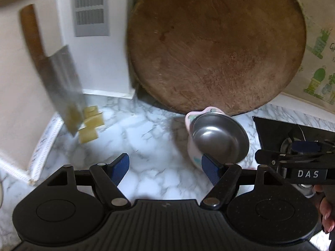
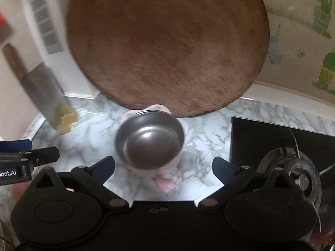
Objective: Organize plates and bowls
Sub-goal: 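Move both tools to the pink-handled steel pot, then close both tools on the pink-handled pot rim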
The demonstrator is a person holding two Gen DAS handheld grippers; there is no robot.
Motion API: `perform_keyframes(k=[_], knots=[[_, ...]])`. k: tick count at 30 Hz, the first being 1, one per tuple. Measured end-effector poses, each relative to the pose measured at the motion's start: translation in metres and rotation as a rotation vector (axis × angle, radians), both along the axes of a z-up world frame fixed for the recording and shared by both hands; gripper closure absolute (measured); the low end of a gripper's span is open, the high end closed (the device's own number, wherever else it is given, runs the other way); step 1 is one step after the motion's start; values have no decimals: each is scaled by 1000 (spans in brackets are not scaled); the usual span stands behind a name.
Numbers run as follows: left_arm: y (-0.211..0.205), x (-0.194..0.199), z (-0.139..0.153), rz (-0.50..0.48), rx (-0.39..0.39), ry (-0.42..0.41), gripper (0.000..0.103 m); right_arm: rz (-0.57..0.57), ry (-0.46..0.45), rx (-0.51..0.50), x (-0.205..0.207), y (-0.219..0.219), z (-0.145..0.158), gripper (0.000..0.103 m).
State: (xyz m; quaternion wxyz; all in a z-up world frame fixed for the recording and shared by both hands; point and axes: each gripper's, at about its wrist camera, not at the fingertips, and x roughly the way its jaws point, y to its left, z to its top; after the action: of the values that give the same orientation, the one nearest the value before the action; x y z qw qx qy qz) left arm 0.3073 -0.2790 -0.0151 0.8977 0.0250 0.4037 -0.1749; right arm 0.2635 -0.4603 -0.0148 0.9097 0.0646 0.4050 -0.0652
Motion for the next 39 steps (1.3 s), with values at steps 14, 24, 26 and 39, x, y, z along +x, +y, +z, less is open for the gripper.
perform_keyframes(k=[14, 24, 26, 39], knots=[[-67, 59, -53, 7, 77, 67, 27, -28, 117, 64, 72, -49, -46, 27], [-77, 77, -71, 19, 48, 128, 55, 3, 160, 96, 87, -50, -59, 58], [-78, 78, -73, 15, 50, 134, 67, 9, 166, 102, 87, -49, -61, 62], [-82, 76, -73, -7, 23, 148, 94, 13, 171, 93, 85, -43, -60, 92]])
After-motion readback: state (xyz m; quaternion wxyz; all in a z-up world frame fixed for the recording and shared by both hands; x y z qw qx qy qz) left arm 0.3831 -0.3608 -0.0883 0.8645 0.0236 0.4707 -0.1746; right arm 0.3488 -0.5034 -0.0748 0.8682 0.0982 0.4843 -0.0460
